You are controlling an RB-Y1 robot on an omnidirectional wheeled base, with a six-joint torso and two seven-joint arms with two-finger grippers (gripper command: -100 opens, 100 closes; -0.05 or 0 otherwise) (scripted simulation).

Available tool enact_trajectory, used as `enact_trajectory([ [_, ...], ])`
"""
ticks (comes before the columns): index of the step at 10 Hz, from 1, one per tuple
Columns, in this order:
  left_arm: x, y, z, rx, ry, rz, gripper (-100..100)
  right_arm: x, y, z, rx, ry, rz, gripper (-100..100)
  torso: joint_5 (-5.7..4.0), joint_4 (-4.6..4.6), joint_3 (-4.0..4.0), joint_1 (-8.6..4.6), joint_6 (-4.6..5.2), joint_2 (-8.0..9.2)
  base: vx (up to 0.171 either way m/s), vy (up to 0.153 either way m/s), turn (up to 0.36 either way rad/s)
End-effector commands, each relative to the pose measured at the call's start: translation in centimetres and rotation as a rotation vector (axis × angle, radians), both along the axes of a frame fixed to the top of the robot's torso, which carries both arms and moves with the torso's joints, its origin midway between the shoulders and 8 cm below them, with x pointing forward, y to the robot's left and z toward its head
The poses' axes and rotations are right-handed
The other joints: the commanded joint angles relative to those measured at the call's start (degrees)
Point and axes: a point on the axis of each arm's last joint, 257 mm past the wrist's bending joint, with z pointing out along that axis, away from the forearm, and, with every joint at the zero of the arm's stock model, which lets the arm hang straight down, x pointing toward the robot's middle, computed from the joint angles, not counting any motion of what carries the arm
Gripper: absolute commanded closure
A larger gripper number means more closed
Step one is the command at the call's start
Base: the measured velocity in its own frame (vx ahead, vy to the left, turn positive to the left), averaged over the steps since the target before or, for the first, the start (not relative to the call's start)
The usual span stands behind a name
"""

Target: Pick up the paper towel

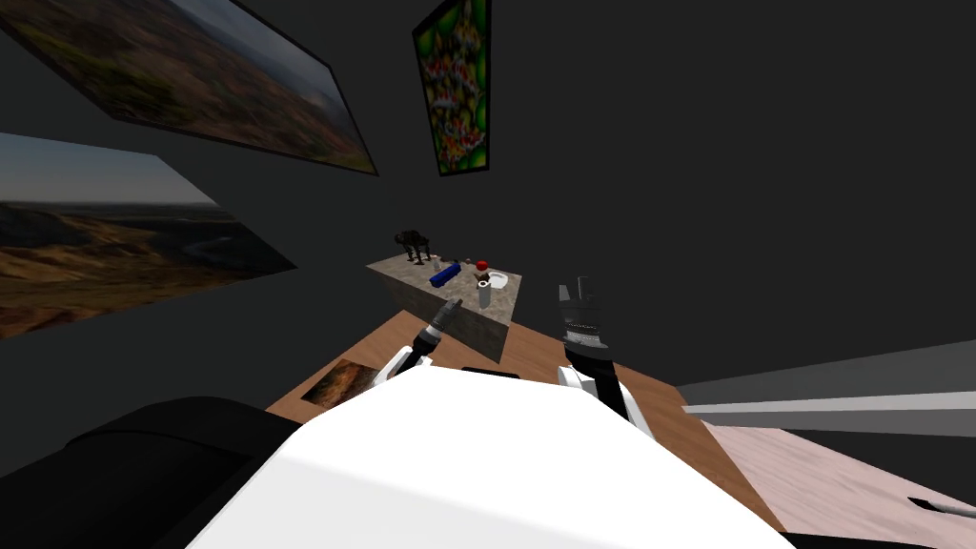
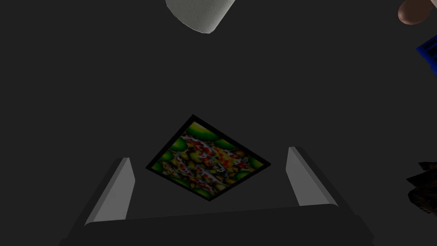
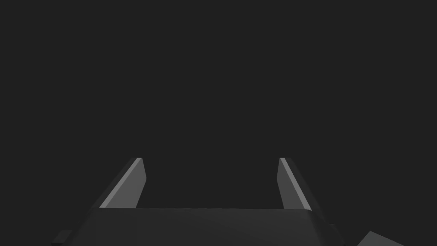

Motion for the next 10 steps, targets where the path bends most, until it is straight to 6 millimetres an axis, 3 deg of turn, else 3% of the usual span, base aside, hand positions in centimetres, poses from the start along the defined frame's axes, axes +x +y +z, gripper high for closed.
enact_trajectory([
  [1,-0.6,0.1,-1.5,0.046,0.028,-0.007,-100,0.0,0.0,0.0,0.0,0.0,0.0,0,0.0,0.0,0.0,0.0,0.0,0.0,-0.062,-0.06,-0.2],
  [4,-1.3,0.5,-4.0,0.118,0.071,-0.021,-100,0.0,0.0,0.0,0.0,0.0,0.0,0,-0.01,0.05,0.12,0.02,-0.02,0.19,-0.071,-0.029,-0.094],
  [10,-1.6,0.6,-4.8,0.144,0.086,-0.026,-100,0.0,0.0,0.0,0.0,0.0,0.0,0,0.02,0.01,0.0,0.13,-0.03,-0.02,-0.024,-0.005,-0.024],
])
